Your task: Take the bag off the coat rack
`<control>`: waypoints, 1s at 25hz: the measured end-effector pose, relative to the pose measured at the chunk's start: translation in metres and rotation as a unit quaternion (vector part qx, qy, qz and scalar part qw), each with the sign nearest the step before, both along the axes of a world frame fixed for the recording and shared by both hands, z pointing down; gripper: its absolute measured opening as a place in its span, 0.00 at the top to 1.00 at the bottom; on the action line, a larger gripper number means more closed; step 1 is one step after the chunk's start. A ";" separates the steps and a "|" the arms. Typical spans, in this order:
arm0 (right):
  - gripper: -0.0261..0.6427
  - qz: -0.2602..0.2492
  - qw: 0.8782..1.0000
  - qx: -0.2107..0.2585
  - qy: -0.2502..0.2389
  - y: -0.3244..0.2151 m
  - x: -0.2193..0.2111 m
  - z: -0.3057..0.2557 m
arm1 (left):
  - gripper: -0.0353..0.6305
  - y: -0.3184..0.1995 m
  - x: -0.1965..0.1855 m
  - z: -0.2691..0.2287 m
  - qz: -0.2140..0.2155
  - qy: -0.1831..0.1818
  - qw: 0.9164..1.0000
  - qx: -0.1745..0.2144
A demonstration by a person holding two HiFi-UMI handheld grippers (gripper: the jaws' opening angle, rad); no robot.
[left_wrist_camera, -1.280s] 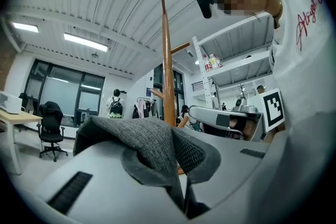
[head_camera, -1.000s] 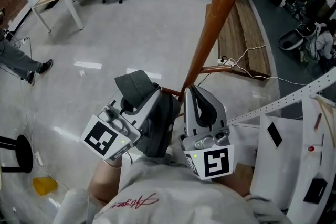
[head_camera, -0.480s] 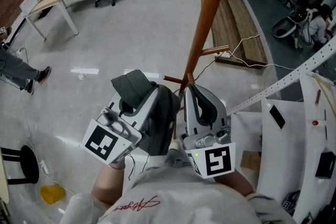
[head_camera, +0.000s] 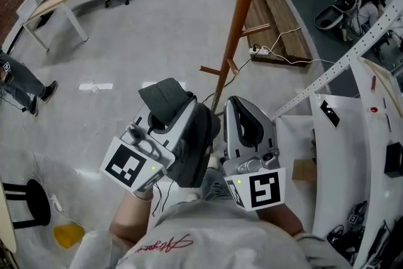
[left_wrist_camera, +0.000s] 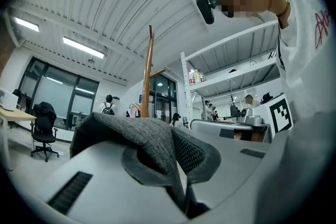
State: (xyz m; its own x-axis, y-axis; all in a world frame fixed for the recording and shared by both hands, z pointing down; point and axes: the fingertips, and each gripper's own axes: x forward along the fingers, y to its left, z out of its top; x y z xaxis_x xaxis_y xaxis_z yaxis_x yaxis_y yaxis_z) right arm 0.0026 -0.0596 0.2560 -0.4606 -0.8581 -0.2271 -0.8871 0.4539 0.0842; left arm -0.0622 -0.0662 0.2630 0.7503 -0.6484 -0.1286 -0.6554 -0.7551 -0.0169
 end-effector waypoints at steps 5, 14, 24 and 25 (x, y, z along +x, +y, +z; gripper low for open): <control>0.93 0.012 1.000 0.001 -0.002 0.031 -0.008 -0.004 | 0.89 0.034 -0.003 -0.002 0.018 -0.003 1.000 0.002; 0.93 0.014 1.000 -0.003 -0.008 0.074 -0.018 -0.010 | 0.89 0.083 -0.004 -0.009 0.037 -0.003 0.999 0.005; 0.93 -0.021 1.000 0.003 -0.019 0.105 -0.010 -0.019 | 0.89 0.111 0.000 -0.018 0.007 0.017 1.000 0.007; 0.93 -0.024 0.999 0.004 -0.022 0.108 -0.008 -0.019 | 0.89 0.113 0.001 -0.018 0.003 0.016 1.000 0.007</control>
